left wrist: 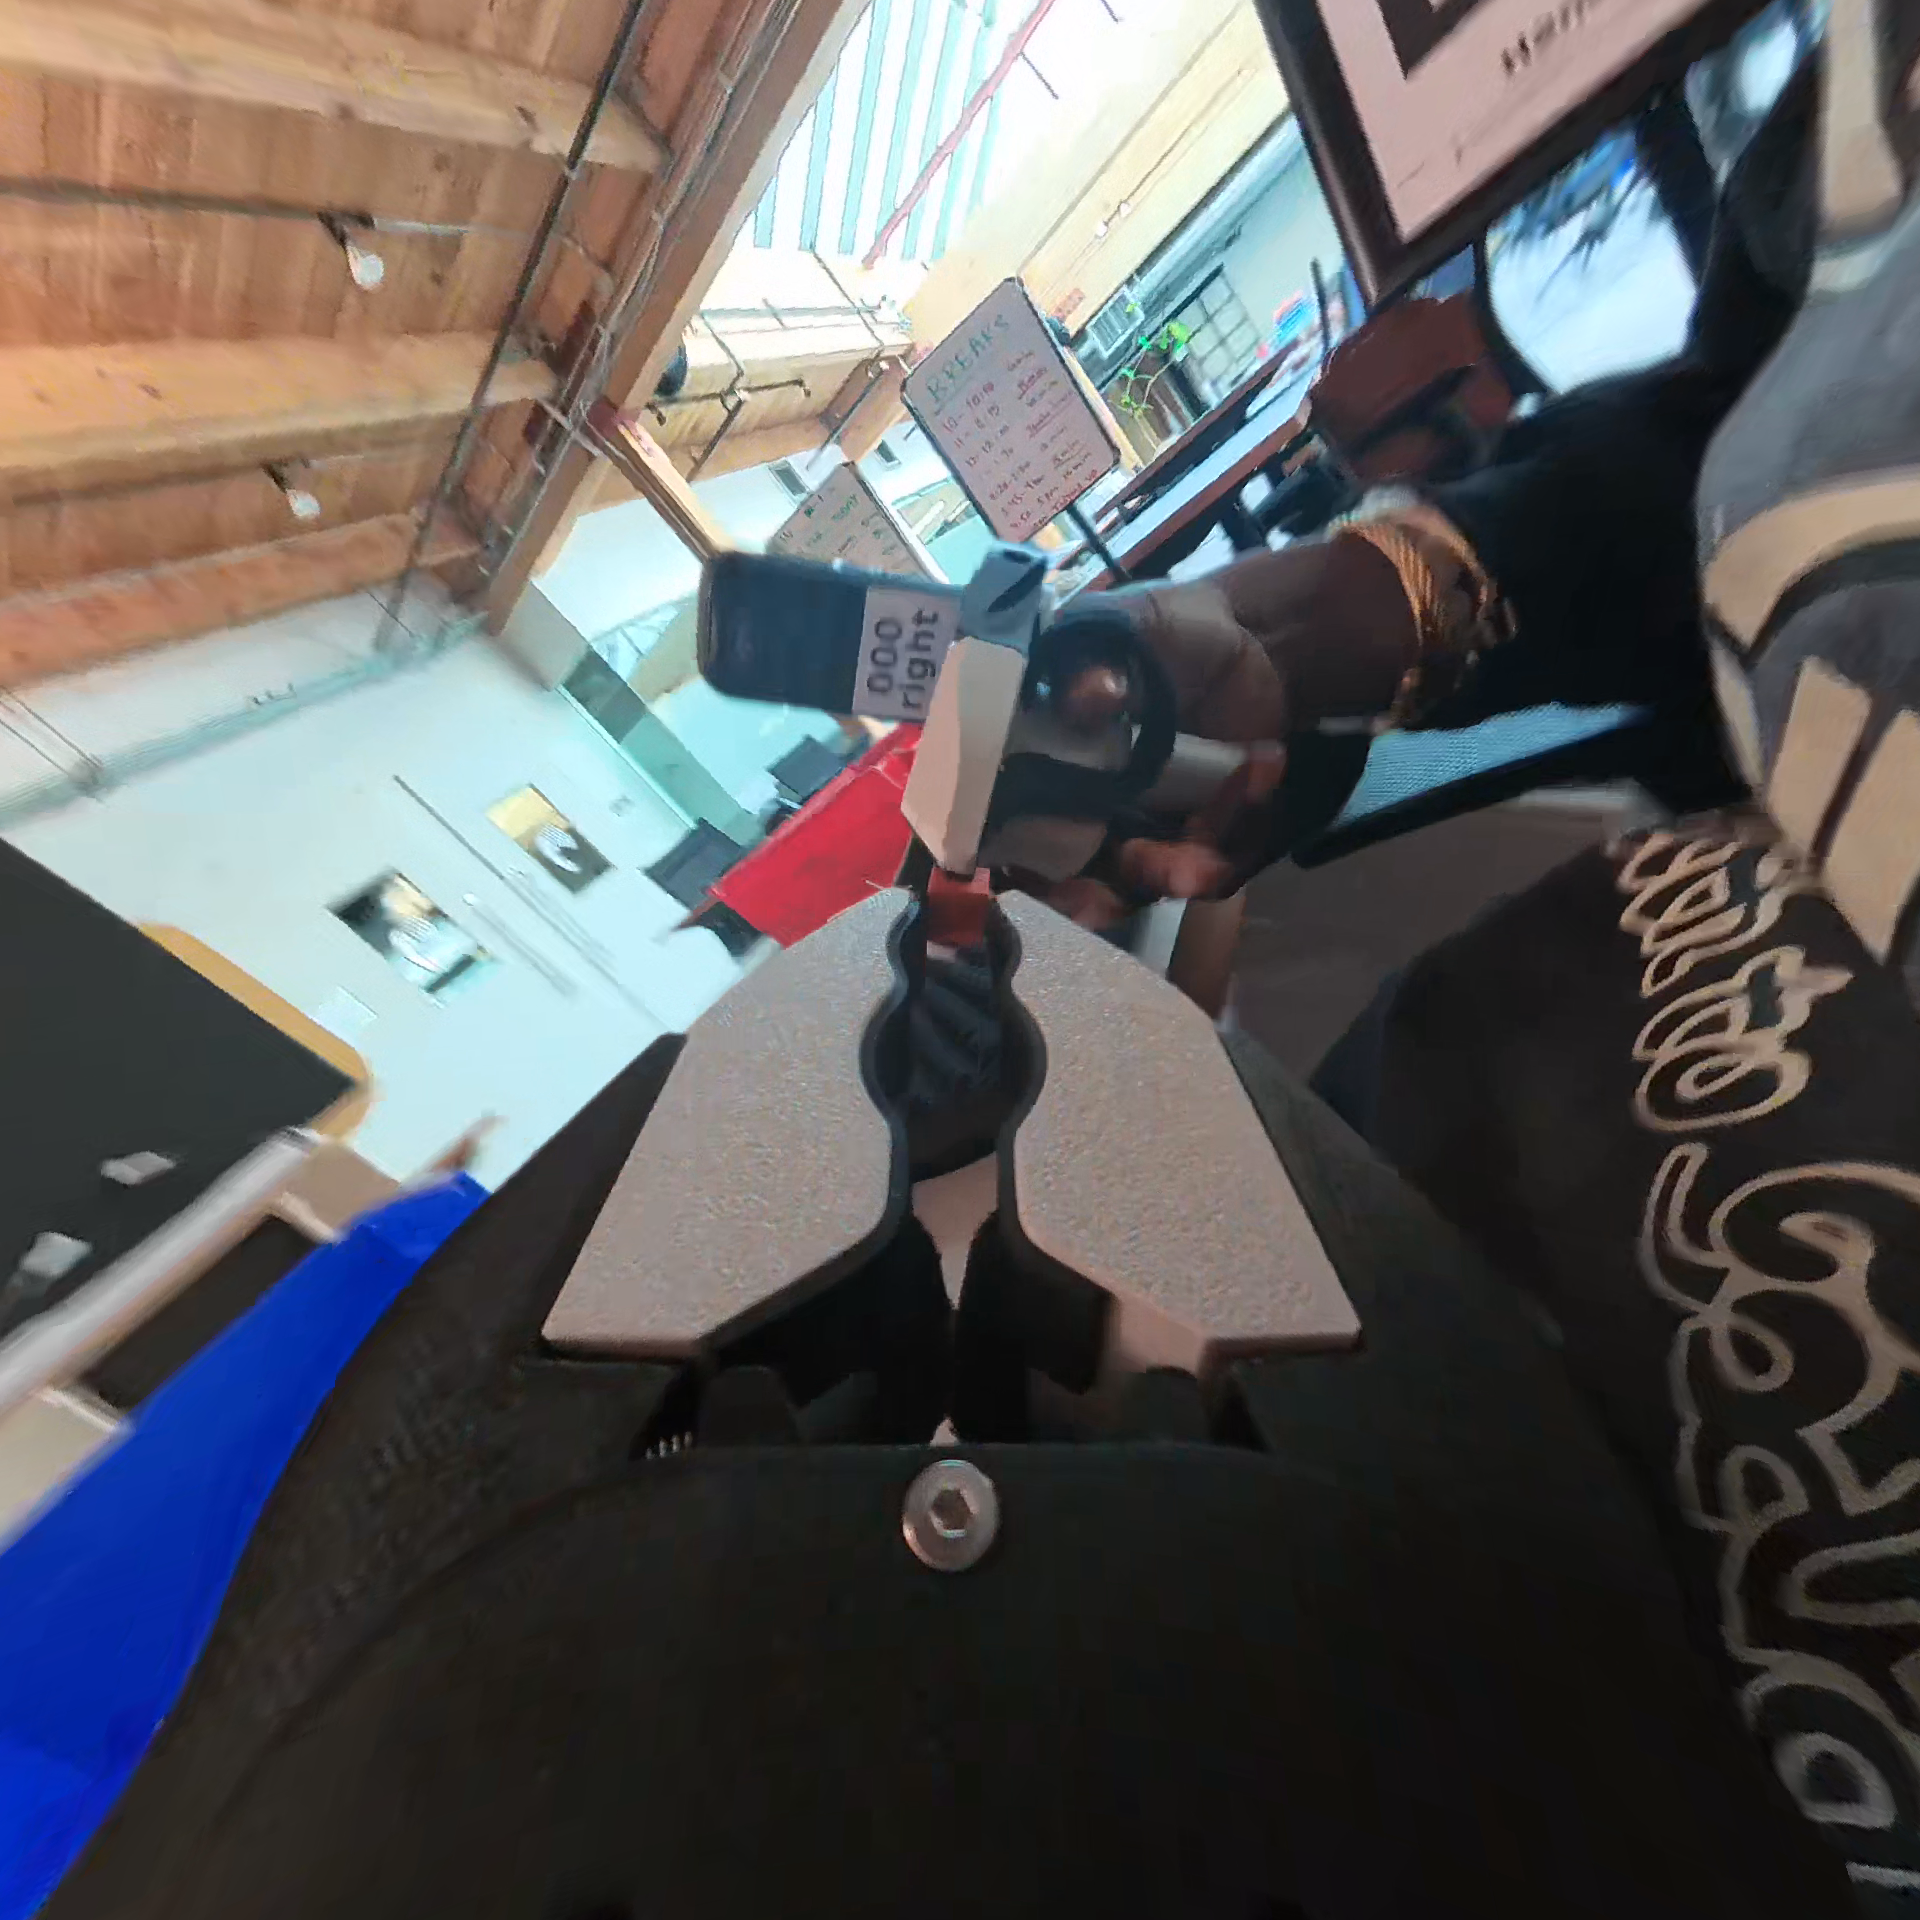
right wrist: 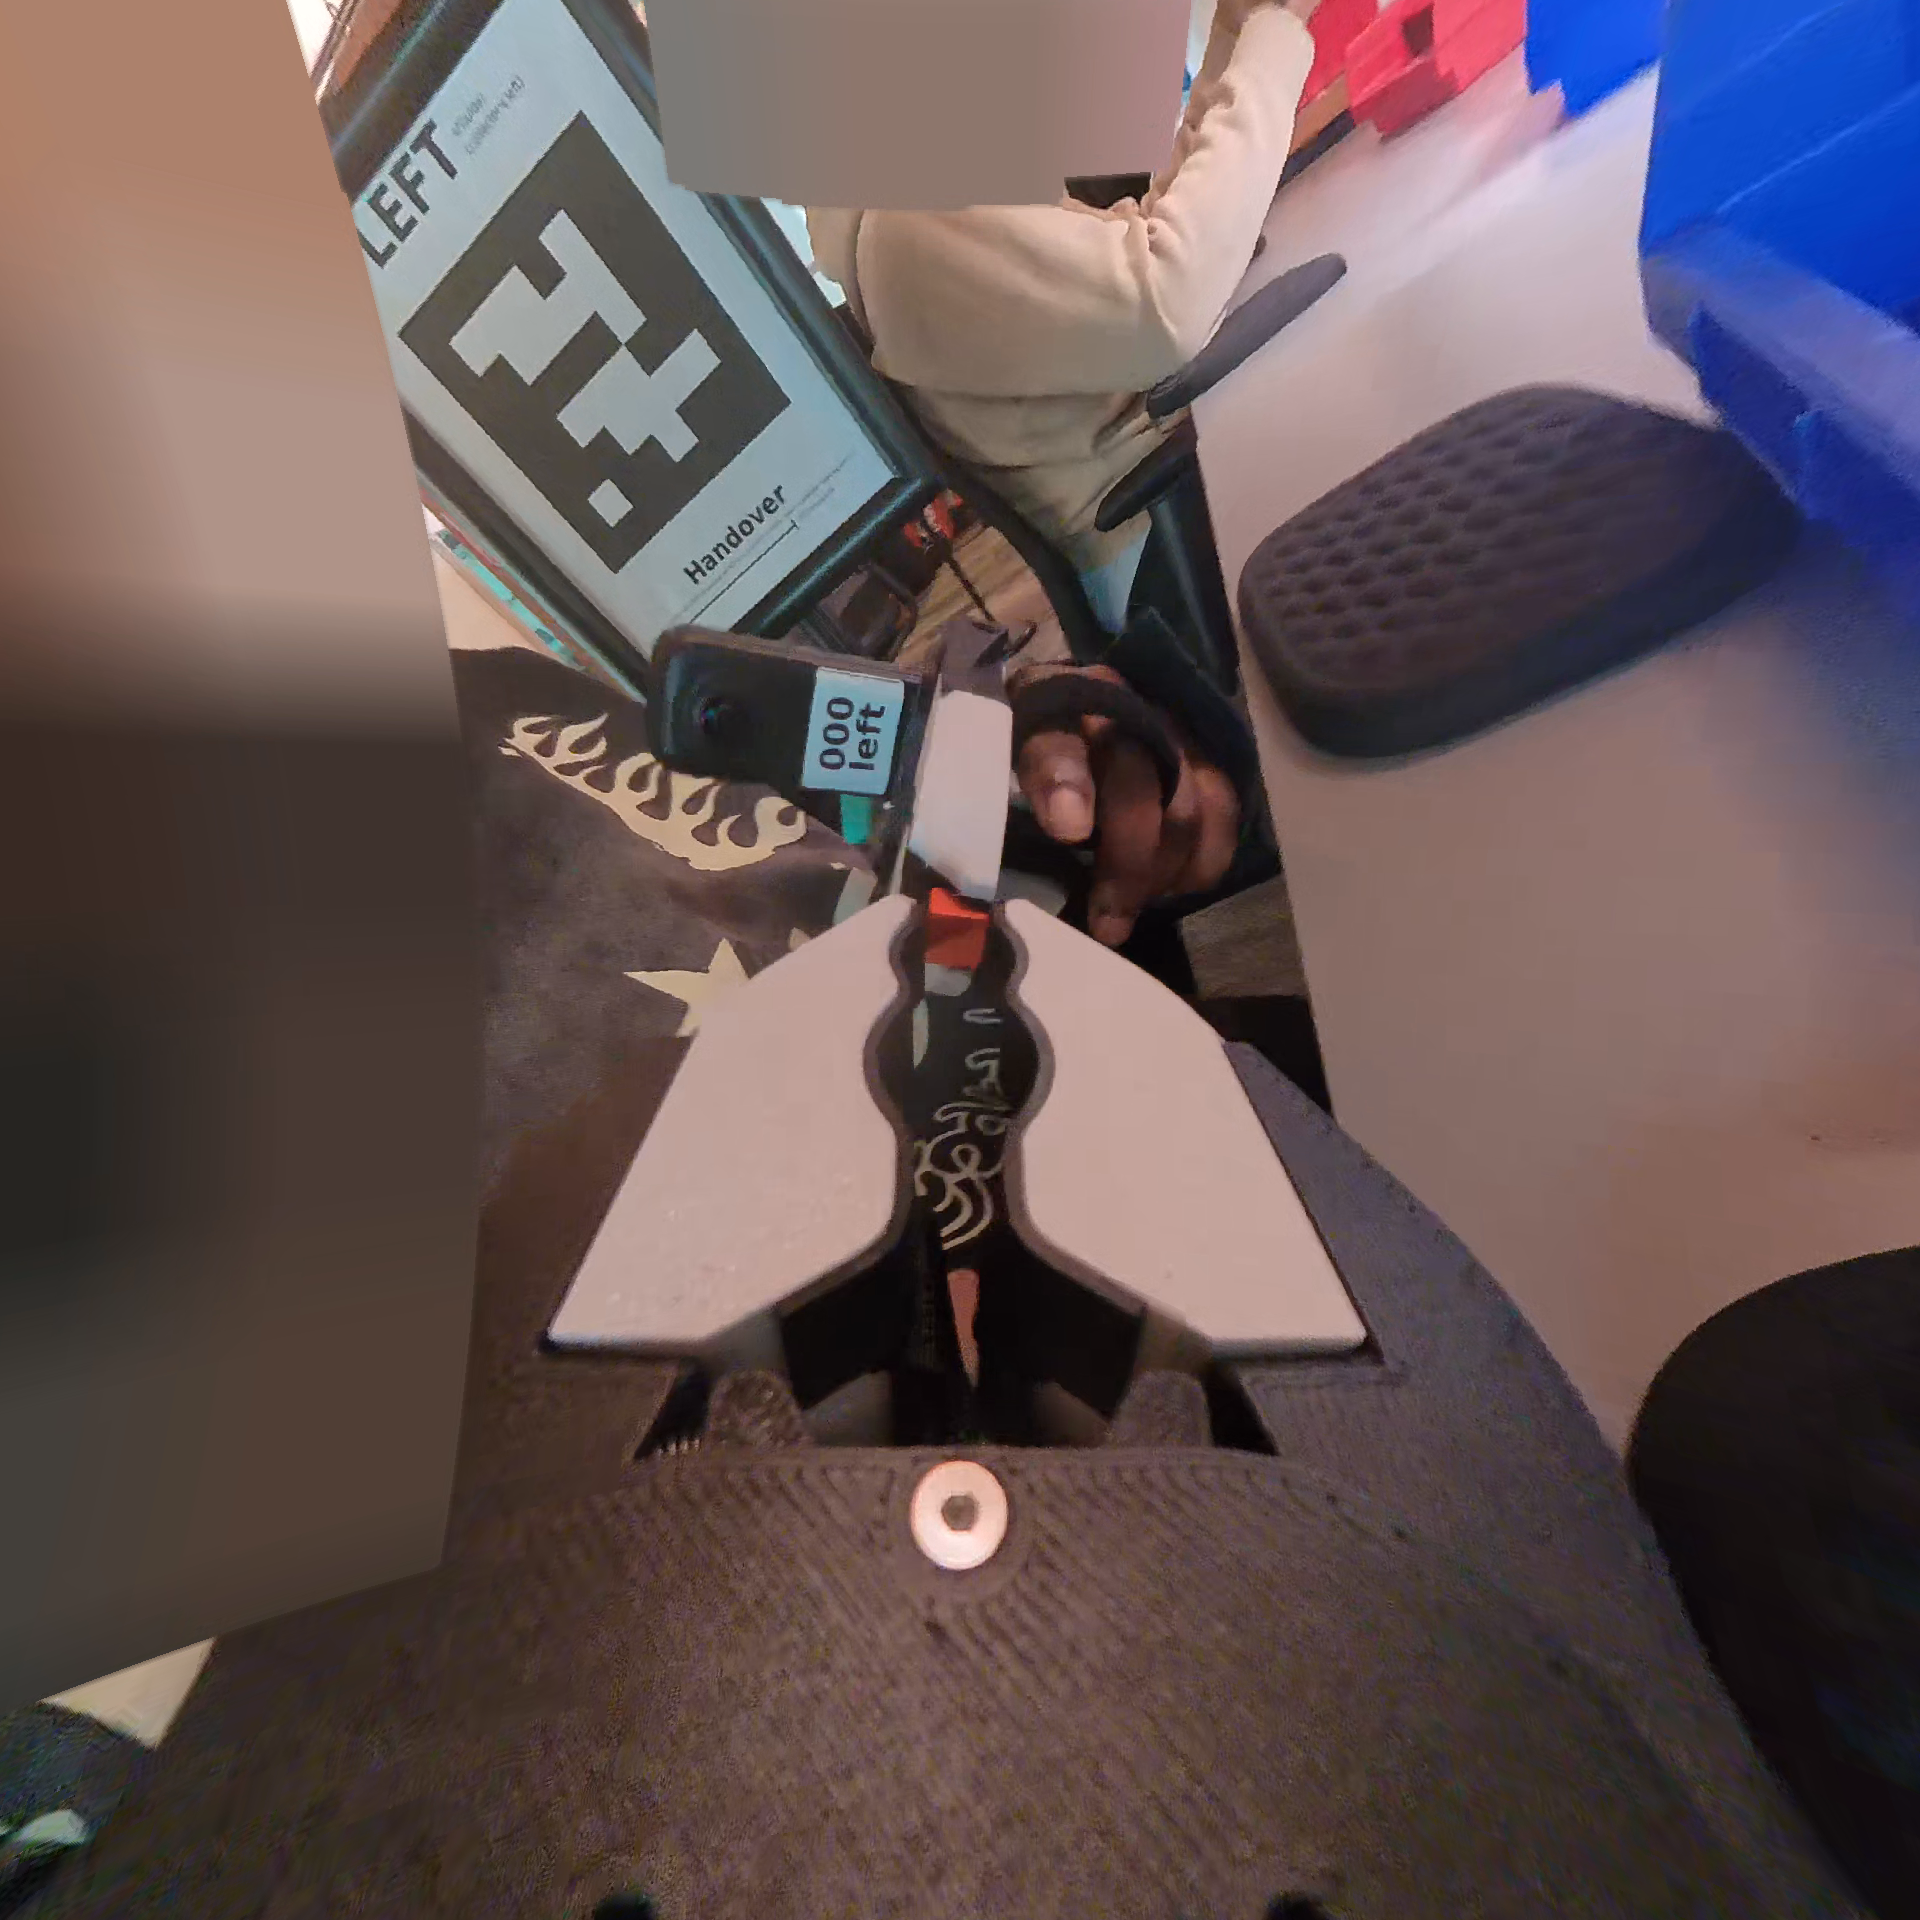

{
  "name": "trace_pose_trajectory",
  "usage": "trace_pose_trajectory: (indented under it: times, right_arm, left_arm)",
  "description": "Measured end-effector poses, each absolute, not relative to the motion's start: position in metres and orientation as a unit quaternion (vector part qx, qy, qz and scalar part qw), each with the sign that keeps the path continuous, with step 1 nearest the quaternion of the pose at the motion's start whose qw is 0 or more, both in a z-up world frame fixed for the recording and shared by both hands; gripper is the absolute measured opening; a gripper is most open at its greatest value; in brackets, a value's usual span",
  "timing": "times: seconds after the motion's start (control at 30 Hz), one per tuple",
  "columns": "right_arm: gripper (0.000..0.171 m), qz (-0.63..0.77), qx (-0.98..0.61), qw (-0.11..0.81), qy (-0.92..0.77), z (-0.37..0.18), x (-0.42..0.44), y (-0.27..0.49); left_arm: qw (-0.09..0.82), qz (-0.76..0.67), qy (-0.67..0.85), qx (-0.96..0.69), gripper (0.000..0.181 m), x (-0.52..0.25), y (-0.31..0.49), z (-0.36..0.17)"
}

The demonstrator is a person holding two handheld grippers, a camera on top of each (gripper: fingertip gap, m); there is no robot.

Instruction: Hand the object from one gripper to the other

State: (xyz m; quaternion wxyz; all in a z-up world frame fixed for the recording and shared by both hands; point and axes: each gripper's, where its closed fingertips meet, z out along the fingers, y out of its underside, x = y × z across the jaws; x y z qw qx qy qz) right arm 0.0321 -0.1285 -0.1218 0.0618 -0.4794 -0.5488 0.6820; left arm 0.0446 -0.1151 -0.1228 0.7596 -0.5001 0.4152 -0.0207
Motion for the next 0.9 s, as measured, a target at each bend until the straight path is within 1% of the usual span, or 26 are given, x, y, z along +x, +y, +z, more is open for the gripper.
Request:
trace_pose_trajectory:
  times: [0.07,0.1,0.13,0.2,0.27,0.3,0.4,0.47,0.6,0.67,0.73,0.8,0.83,0.9]
  right_arm:
    - [0.017,0.678,-0.452,0.122,-0.567,-0.117,0.03,-0.127]
    - [0.023,0.672,-0.431,0.168,-0.578,-0.113,0.029,-0.126]
    - [0.03,0.661,-0.401,0.227,-0.592,-0.109,0.029,-0.124]
    - [0.037,0.613,-0.325,0.361,-0.624,-0.102,0.032,-0.123]
    - [0.036,0.522,-0.236,0.484,-0.662,-0.1,0.035,-0.123]
    - [0.033,0.476,-0.201,0.526,-0.676,-0.101,0.035,-0.124]
    - [0.027,0.39,-0.136,0.589,-0.695,-0.101,0.037,-0.132]
    - [0.023,0.35,-0.103,0.612,-0.702,-0.103,0.038,-0.136]
    - [0.021,0.31,-0.083,0.605,-0.729,-0.116,0.035,-0.14]
    - [0.011,0.296,-0.075,0.613,-0.729,-0.117,0.034,-0.139]
    - [0.011,0.292,-0.081,0.609,-0.733,-0.118,0.034,-0.137]
    - [0.01,0.312,-0.107,0.591,-0.736,-0.118,0.034,-0.135]
    - [0.01,0.334,-0.127,0.581,-0.731,-0.116,0.034,-0.134]
    - [0.01,0.387,-0.19,0.541,-0.722,-0.112,0.032,-0.128]
  left_arm:
    - [0.756,-0.09,0.387,-0.52,0.01,0.042,-0.117,-0.119]
    - [0.749,-0.141,0.37,-0.532,0.01,0.042,-0.118,-0.117]
    - [0.737,-0.199,0.346,-0.546,0.01,0.04,-0.119,-0.115]
    - [0.706,-0.32,0.294,-0.56,0.01,0.036,-0.121,-0.11]
    - [0.663,-0.426,0.251,-0.563,0.01,0.034,-0.124,-0.107]
    - [0.638,-0.467,0.235,-0.565,0.01,0.034,-0.124,-0.108]
    - [0.578,-0.539,0.212,-0.575,0.01,0.038,-0.126,-0.114]
    - [0.558,-0.562,0.215,-0.572,0.01,0.043,-0.129,-0.115]
    - [0.543,-0.572,0.226,-0.572,0.01,0.048,-0.133,-0.118]
    - [0.537,-0.575,0.228,-0.573,0.01,0.05,-0.134,-0.119]
    - [0.54,-0.573,0.226,-0.574,0.01,0.049,-0.133,-0.119]
    - [0.565,-0.555,0.227,-0.567,0.012,0.047,-0.131,-0.116]
    - [0.588,-0.536,0.23,-0.56,0.017,0.045,-0.129,-0.113]
    - [0.651,-0.458,0.252,-0.55,0.023,0.04,-0.126,-0.11]
